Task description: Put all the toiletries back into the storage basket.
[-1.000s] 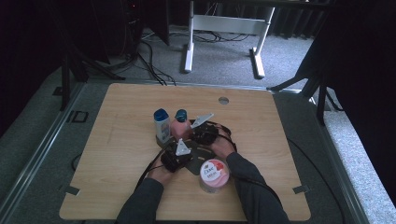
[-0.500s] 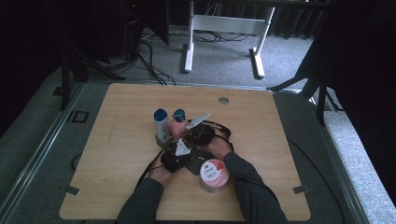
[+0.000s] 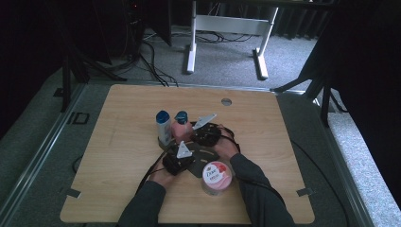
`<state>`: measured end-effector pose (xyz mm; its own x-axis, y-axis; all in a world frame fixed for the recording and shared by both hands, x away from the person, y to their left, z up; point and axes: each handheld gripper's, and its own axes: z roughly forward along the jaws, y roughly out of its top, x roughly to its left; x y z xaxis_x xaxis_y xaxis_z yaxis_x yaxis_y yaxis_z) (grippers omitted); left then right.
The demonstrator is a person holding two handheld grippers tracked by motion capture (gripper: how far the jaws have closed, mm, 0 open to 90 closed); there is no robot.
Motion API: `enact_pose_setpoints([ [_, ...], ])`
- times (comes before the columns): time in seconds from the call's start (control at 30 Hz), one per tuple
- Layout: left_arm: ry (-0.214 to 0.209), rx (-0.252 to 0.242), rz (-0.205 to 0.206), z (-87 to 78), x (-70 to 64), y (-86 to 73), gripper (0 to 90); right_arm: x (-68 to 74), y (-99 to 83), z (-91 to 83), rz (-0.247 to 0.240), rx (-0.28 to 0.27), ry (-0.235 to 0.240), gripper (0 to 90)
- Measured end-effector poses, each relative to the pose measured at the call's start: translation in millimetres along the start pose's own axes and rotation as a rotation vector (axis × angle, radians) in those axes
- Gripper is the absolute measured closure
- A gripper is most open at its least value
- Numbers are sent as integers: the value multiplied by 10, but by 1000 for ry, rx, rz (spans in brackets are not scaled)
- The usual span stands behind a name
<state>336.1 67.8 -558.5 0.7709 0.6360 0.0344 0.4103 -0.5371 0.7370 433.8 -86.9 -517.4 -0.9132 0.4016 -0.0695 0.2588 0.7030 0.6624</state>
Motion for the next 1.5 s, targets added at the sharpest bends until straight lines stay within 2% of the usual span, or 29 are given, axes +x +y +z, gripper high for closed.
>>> enact_pose_setpoints([
  [0.13,-4,4,-1,-2,7,7,900,-13,-49,-69,4,-9,-6,895],
  [0.3,4,2,-6,-4,3,27,889,-45,-165,-192,28,-27,-11,843],
  [0.33,17,6,-9,-9,8,39,784,-53,-191,-221,34,-33,-11,835],
  [0.4,-3,0,-16,-19,16,50,728,-63,-242,-285,51,-51,-12,819],
  [0.47,6,-11,-12,-42,5,64,709,-72,-291,-351,57,-65,-19,804],
  [0.53,-6,-37,-25,-87,1,81,676,-76,-335,-420,77,-86,-22,779],
  [0.6,-11,-54,-20,-132,-7,102,665,-82,-379,-487,89,-104,-26,760],
  [0.8,-41,-70,-14,-238,-19,126,617,-64,-539,-694,121,-147,-44,695],
  [1.13,-61,-56,-17,-299,-54,63,562,-31,-897,-963,184,-172,-99,636],
  [1.5,-109,-51,-12,-412,-102,-73,514,107,-1303,-1146,206,-153,-107,580],
])
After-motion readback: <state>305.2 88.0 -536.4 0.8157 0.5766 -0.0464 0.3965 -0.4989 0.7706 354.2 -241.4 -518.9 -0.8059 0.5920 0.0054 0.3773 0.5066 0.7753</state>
